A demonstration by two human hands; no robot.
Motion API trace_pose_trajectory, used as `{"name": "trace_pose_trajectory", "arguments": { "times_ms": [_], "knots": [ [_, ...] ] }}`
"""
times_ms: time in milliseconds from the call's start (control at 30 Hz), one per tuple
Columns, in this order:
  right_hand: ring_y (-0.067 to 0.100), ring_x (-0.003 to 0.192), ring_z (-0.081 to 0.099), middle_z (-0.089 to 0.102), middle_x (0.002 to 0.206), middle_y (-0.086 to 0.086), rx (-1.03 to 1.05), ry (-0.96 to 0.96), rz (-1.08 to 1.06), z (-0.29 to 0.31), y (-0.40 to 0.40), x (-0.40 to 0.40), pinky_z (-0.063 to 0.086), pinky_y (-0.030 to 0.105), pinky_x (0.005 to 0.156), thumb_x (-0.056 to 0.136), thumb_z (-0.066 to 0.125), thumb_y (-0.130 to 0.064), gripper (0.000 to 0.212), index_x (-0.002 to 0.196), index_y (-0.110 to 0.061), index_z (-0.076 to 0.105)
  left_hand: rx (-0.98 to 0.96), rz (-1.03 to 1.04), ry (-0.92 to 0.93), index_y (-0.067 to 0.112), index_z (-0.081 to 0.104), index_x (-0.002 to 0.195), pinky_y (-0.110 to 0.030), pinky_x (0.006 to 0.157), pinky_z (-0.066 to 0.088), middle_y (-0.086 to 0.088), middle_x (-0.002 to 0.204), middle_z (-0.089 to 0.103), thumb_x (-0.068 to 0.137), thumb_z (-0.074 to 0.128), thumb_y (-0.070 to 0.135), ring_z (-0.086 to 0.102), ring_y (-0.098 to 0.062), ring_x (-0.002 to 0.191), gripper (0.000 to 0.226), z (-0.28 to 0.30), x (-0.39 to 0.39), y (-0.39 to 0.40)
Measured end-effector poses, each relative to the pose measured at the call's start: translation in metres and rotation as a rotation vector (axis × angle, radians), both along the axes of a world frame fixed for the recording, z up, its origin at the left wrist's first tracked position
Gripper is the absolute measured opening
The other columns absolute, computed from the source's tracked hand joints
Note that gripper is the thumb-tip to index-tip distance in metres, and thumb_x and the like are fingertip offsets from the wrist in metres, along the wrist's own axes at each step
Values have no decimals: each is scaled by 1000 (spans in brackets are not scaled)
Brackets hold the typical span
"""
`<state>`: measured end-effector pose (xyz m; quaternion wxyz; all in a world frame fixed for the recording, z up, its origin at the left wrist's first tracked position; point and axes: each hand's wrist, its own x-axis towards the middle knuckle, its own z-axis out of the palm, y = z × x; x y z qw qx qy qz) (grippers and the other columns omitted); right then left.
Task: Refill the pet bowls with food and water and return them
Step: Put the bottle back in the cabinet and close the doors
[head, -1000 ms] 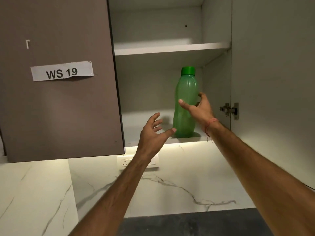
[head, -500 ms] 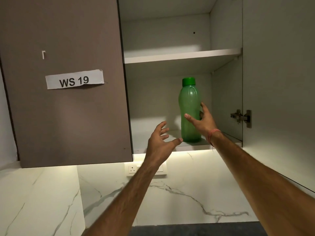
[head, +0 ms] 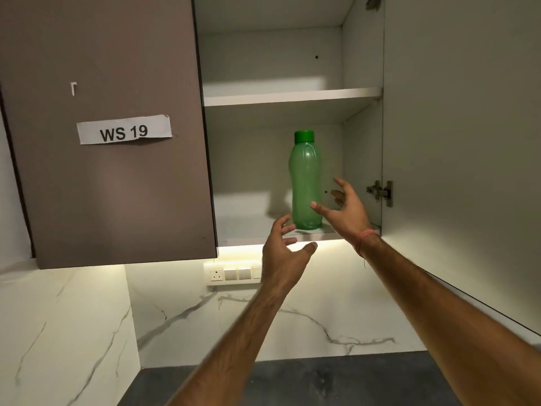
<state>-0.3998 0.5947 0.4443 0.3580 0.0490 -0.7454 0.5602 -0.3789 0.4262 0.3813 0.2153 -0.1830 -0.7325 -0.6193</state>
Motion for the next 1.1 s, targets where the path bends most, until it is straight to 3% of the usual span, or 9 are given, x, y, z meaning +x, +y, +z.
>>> {"name": "trace_pose_trajectory", "arguments": {
  "times_ms": [400, 567, 733, 967, 1100],
  "knots": [
    [23, 139, 55, 57, 153, 7, 123, 79, -69, 16, -17, 111, 48, 39, 111, 94, 83, -35, 77, 159, -25, 43, -35, -25, -42, 30, 46, 158, -34, 99, 59, 20, 131, 60, 87, 91, 28, 64, -8, 116, 84, -2, 105, 0],
    [18, 136, 55, 58, 151, 1, 155, 123, -123, 25, -24, 170, 49, 43, 116, 95, 81, -37, 72, 156, -29, 45, -52, -62, -41, 32, 45, 157, -45, 105, 60, 21, 133, 60, 86, 91, 31, 65, -8, 116, 84, -5, 163, 2],
    [26, 140, 56, 55, 157, 2, 292, 119, -295, 23, -30, 230, 51, 52, 115, 97, 76, -29, 72, 159, -30, 41, -51, -101, -62, 33, 46, 157, -41, 106, 59, 13, 145, 64, 86, 90, 32, 65, -10, 119, 83, -12, 226, 3],
    [30, 161, 28, 41, 168, 8, 559, 170, -597, 43, -13, 305, 27, 49, 131, 97, 72, -26, 76, 164, -18, 36, -90, -135, -62, 31, 45, 160, -41, 108, 58, 9, 150, 62, 88, 90, 32, 65, -13, 126, 85, -4, 305, 9],
    [35, 164, 16, 32, 170, 14, 707, 236, -824, 61, 6, 338, 18, 58, 133, 94, 70, -31, 75, 160, -19, 37, -88, -141, -48, 31, 45, 159, -38, 107, 58, 9, 150, 61, 90, 90, 32, 63, -13, 126, 83, 3, 332, 10]
  ]
}}
